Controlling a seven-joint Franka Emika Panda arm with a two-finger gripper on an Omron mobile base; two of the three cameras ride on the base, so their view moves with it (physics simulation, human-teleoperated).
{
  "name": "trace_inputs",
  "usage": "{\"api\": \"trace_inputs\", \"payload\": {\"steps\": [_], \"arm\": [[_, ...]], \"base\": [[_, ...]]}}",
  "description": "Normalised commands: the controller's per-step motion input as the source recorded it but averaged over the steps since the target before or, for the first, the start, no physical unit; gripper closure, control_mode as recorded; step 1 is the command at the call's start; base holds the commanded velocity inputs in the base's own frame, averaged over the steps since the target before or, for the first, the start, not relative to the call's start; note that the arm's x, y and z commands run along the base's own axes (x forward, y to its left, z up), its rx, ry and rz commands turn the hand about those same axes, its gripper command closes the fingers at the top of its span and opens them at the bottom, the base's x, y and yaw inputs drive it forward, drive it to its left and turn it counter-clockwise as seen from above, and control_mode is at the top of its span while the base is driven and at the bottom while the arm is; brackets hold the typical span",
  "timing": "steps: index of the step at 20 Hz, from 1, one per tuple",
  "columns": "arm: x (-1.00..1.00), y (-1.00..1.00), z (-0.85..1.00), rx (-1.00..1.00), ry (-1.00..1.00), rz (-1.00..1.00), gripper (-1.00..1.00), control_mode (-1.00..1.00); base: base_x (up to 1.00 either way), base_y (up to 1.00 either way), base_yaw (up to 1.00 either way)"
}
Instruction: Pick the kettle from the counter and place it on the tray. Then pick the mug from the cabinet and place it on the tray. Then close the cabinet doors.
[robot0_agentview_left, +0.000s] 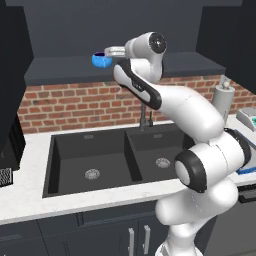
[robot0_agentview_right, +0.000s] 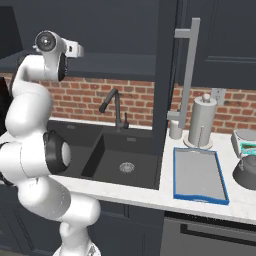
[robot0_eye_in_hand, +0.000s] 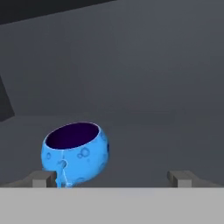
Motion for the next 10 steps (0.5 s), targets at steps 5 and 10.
{"api": "trace_inputs", "payload": {"steps": [5,10], "arm": [[0.19,0.07,0.0,0.0,0.05,0.0,-1.0,-1.0],[0.07,0.25,0.0,0.0,0.03,0.0,-1.0,-1.0]], "base": [[0.0,0.0,0.0],[0.0,0.0,0.0]]}}
